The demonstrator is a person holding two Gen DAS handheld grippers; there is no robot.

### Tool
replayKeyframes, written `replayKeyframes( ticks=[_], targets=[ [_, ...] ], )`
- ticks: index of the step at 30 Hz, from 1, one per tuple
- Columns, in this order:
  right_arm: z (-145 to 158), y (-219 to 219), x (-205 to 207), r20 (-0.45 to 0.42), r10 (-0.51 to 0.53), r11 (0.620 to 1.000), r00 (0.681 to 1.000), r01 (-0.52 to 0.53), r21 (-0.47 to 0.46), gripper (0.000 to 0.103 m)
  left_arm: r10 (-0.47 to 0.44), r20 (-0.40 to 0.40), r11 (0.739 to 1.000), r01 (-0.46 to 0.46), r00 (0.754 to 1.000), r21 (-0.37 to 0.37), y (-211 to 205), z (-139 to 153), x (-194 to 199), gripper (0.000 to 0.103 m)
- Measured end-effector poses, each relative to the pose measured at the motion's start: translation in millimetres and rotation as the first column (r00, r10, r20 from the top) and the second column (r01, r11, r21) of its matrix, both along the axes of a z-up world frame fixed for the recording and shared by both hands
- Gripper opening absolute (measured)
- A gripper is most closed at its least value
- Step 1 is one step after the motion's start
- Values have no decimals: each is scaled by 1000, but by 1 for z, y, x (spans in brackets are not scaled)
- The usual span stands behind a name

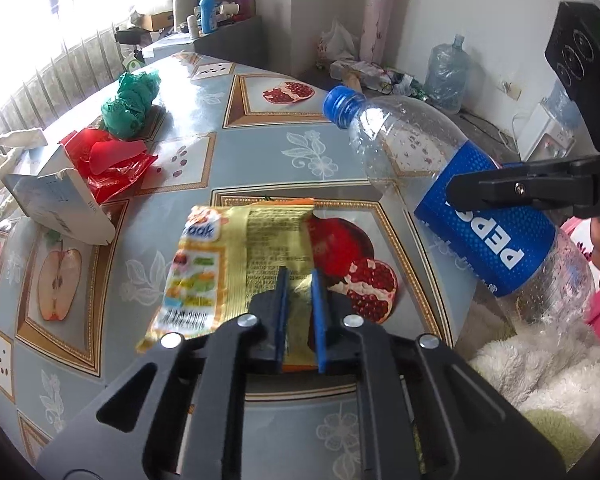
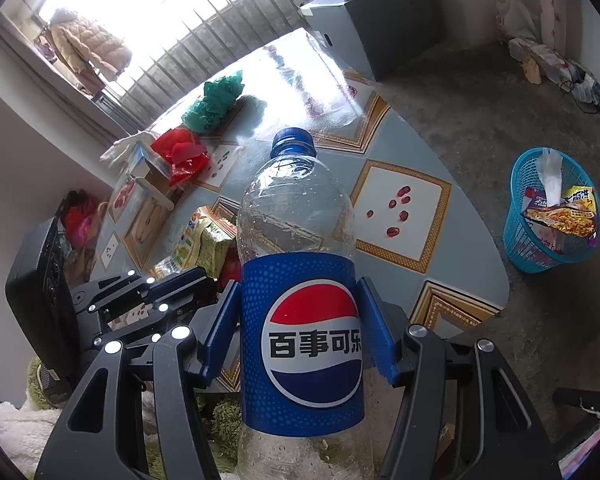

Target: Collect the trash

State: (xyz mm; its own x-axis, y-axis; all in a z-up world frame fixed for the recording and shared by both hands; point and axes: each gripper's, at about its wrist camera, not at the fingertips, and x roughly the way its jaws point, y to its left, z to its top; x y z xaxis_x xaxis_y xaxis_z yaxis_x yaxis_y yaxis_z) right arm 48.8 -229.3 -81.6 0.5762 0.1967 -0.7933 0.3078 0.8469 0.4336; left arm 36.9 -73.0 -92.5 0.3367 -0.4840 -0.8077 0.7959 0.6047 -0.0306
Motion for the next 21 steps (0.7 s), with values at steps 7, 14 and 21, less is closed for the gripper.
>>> replayKeyframes(
  ticks=[7,14,21],
  targets=[
    [0,-4,0,9,-2,1000,1000,2,10,57,52,10,997,-51,999,-61,7,11,8,0],
    [3,-9,0,33,-14,999,999,12,37,57,92,41,986,-85,995,-141,18,37,12,0],
    [15,-11,-2,87,-27,999,996,24,35,56,93,74,977,-77,993,-198,17,61,10,0]
  ],
)
